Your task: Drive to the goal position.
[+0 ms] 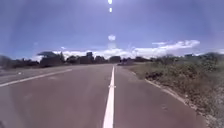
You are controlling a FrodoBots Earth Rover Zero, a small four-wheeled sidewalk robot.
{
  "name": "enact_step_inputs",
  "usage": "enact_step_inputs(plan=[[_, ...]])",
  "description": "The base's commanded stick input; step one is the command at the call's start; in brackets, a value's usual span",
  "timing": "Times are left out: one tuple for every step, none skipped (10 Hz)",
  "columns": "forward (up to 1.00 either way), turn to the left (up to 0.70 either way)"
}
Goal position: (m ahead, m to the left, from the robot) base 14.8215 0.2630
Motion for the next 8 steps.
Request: enact_step_inputs(plan=[[0.7,0.0],[0.7,0.0],[0.7,0.0],[0.7,0.0],[0.7,0.0],[0.7,0.0],[0.7,0.0],[0.7,0.0]])
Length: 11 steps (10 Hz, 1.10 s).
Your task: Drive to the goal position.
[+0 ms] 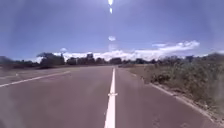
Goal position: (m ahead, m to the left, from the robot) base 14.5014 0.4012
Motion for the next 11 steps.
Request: enact_step_inputs(plan=[[0.7,0.0],[0.7,0.0],[0.6,0.0],[0.62,0.0],[0.65,0.0],[0.68,0.0],[0.7,0.0],[0.7,0.0],[0.7,0.0],[0.7,0.0],[0.7,0.0]])
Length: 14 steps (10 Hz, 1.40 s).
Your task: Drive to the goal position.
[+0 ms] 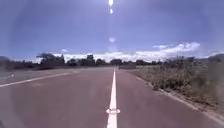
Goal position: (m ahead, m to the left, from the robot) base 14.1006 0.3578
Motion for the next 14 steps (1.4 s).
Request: enact_step_inputs(plan=[[0.7,0.0],[0.7,0.0],[0.7,0.0],[0.7,0.0],[0.7,0.0],[0.7,0.0],[0.7,0.0],[0.7,0.0],[0.7,0.0],[0.7,0.0],[0.7,0.0],[0.7,0.0],[0.7,0.0],[0.7,0.0]])
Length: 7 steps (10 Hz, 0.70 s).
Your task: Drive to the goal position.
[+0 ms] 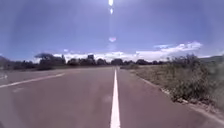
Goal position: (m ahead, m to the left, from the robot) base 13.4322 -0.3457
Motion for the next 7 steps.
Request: enact_step_inputs(plan=[[0.7,0.0],[0.7,0.0],[0.7,0.0],[0.7,0.0],[0.7,0.0],[0.7,0.0],[0.7,0.0]])
